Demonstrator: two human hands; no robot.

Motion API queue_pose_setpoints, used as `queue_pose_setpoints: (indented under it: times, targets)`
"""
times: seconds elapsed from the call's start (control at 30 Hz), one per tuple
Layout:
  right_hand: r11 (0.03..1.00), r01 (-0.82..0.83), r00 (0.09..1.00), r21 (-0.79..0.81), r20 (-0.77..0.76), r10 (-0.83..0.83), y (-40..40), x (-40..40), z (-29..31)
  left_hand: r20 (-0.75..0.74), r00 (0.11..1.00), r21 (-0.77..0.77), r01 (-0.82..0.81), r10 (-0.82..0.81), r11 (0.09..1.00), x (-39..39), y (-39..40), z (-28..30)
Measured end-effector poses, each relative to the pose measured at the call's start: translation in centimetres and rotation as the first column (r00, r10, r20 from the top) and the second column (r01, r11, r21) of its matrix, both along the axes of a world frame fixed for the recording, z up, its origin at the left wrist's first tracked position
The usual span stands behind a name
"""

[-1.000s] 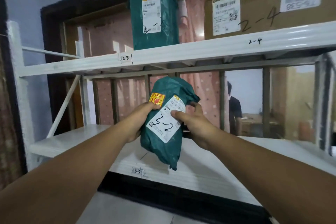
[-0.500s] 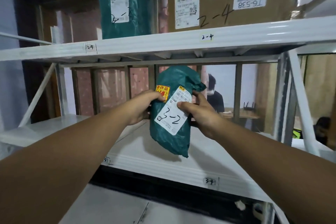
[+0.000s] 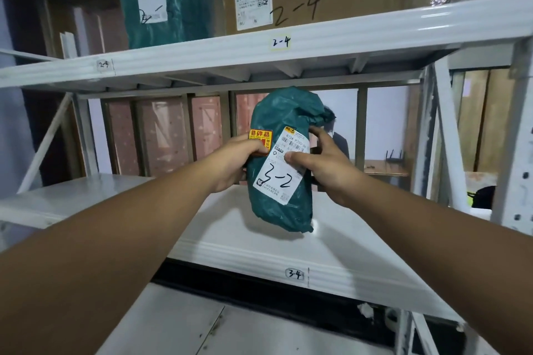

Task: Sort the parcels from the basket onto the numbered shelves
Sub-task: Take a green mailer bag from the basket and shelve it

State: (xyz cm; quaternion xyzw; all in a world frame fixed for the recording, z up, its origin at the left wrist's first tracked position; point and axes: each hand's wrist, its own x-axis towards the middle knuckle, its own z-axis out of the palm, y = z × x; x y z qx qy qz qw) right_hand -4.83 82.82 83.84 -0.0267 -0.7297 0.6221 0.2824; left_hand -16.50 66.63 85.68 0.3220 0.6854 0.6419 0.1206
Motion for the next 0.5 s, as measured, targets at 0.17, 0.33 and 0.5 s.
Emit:
queue_pose_setpoints:
  times: [0.17, 0.33, 0.5]
  targets:
    - [0.999, -0.018, 0.999, -0.036, -0.033, 0.017, -0.7, -2.7, -0.7, 0.012, 0.998, 0.052, -0.061, 0.061, 0.997, -1.4, -0.6, -0.7]
    - [0.995, -0.065, 0.997, -0.072, -0.04, 0.063, -2.7, -7.2, -1.5, 0.015, 0.995, 0.057, -0.097, 0.097, 0.994, -4.8, -3.3, -1.2]
    - [0.991, -0.098, 0.995, -0.093, -0.02, 0.096, -6.9, -13.3, -1.3, -0.005, 0.989, 0.045, -0.148, 0.148, 0.988, -10.7, -7.8, -1.5]
